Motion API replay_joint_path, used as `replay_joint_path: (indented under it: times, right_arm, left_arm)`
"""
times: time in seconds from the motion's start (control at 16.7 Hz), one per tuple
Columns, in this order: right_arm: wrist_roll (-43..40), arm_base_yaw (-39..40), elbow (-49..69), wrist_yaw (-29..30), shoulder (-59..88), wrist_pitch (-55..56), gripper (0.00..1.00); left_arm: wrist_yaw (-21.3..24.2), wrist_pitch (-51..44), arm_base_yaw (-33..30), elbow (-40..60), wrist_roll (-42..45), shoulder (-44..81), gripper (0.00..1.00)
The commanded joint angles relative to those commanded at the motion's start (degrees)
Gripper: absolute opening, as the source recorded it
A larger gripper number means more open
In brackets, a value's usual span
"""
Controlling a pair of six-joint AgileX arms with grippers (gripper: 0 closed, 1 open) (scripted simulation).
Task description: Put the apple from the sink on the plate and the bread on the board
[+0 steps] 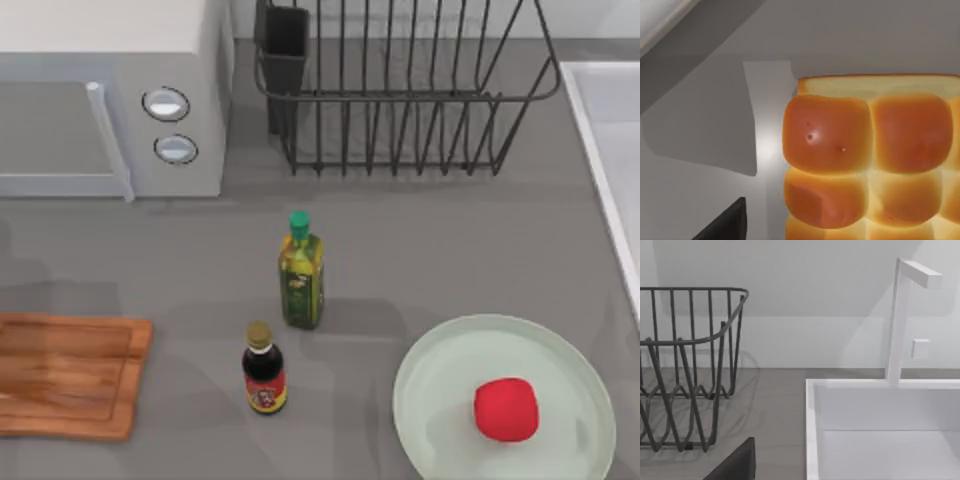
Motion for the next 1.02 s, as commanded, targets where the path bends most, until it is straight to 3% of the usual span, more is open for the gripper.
replay_joint_path:
  times: [0.54,1.02]
  right_arm:
    - [0.0,0.0,0.0,0.0,0.0,0.0,1.0]
    - [0.0,0.0,0.0,0.0,0.0,0.0,1.0]
  left_arm:
    - [0.0,1.5,-0.2,3.0,-0.1,4.4,1.0]
    - [0.0,1.5,-0.2,3.0,-0.1,4.4,0.4]
